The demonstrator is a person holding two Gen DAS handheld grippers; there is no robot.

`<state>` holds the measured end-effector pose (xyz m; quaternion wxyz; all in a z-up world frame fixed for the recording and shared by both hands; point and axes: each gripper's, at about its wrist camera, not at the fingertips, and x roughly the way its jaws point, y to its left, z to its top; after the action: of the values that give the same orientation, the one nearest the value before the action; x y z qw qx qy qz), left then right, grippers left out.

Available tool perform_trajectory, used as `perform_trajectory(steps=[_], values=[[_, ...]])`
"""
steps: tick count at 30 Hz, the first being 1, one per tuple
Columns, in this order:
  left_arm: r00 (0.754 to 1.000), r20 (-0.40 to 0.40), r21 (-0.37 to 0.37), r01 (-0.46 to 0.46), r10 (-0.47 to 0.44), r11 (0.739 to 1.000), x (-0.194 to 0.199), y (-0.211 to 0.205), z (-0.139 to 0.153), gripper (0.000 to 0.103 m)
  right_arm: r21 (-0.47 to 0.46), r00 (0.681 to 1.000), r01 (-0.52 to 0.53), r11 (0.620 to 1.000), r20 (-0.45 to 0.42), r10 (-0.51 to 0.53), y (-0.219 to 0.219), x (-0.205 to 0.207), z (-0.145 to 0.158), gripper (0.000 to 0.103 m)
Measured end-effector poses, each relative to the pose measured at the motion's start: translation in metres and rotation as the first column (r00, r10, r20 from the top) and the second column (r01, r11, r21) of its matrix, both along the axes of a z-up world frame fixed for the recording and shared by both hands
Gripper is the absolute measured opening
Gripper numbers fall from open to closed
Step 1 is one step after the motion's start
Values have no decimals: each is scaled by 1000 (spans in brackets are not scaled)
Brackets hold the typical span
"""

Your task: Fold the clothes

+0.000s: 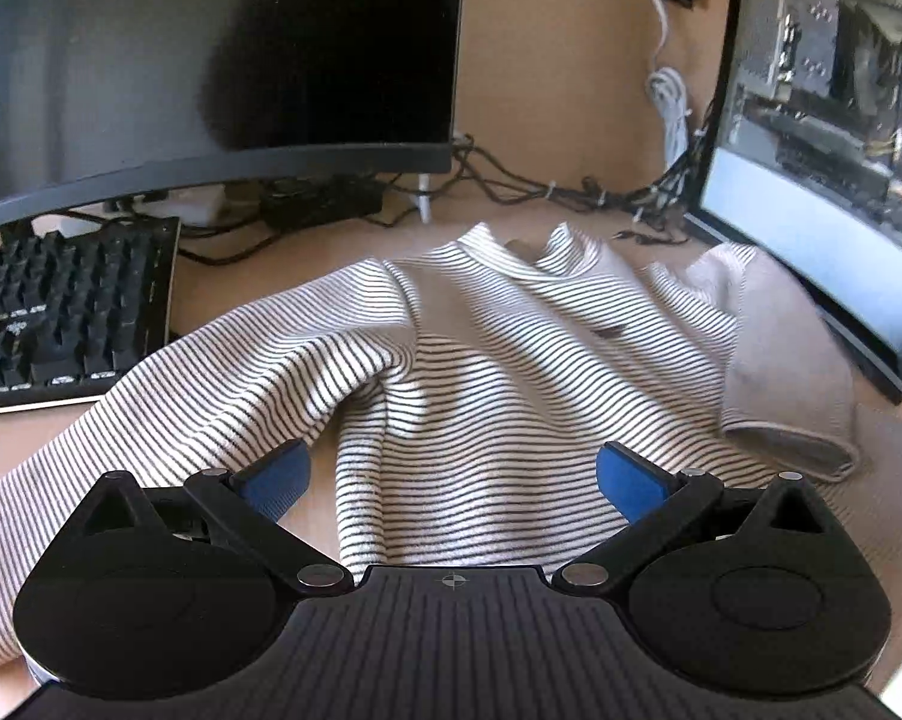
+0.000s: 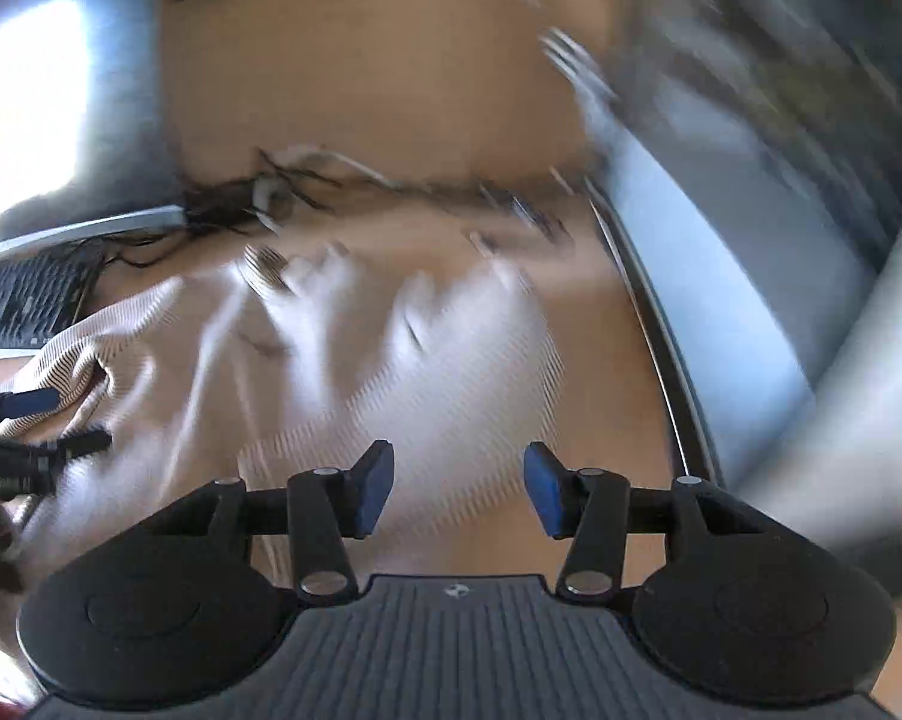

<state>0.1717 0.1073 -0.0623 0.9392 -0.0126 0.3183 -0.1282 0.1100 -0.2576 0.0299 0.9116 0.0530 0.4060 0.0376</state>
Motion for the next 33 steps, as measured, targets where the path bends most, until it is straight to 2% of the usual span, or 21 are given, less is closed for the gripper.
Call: perform_trajectory(steps=[2,6,8,11,13,15,16,19,21,22,23,26,29,33], values=[[1000,-1,-33,14,-14,999,-11,5,8,103,104,998,50,993,-53,-45,-13,-19,-13,56],[999,-15,-55,41,-42,998,-40,7,19,103,222,995,91,971,-57,-80,-21,-29,-36,56],[999,-19,-39,37,-38,999,-58,2,23,103,296,996,84,951,-56,-71,-24,-27,-45,56],[999,-21,-39,38,-39,999,-84,-8,31,103,396,998,4,918,-57,20,-13,-22,-43,52],[998,-17,-39,64,-65,997,-99,-16,36,103,502,994,-106,858,38,101,-4,-20,-16,52],[997,-5,2,79,-79,997,-112,-27,40,103,598,972,-235,766,166,169,5,-18,17,52],[997,-1,15,80,-80,997,-118,-31,41,103,576,959,-278,769,216,184,8,-21,29,52],[997,-12,38,70,-70,997,-134,-39,38,103,355,921,-332,874,323,219,13,-43,55,55],[998,-29,58,65,-63,996,-143,-44,33,103,194,887,-347,918,385,254,17,-57,72,55],[998,-38,69,62,-59,996,-147,-47,30,103,111,885,-338,935,374,276,18,-65,69,55],[997,-46,79,59,-56,995,-152,-50,27,103,42,898,-323,945,327,293,18,-72,54,55],[997,-66,97,46,-40,994,-163,-51,24,103,-51,941,-293,955,160,297,10,-93,1,53],[996,-90,79,24,-17,997,-162,-47,24,103,-70,945,-301,951,109,307,14,-100,-16,32],[995,-104,84,0,8,996,-147,-48,26,103,-80,943,-319,944,68,324,22,-105,-30,31]])
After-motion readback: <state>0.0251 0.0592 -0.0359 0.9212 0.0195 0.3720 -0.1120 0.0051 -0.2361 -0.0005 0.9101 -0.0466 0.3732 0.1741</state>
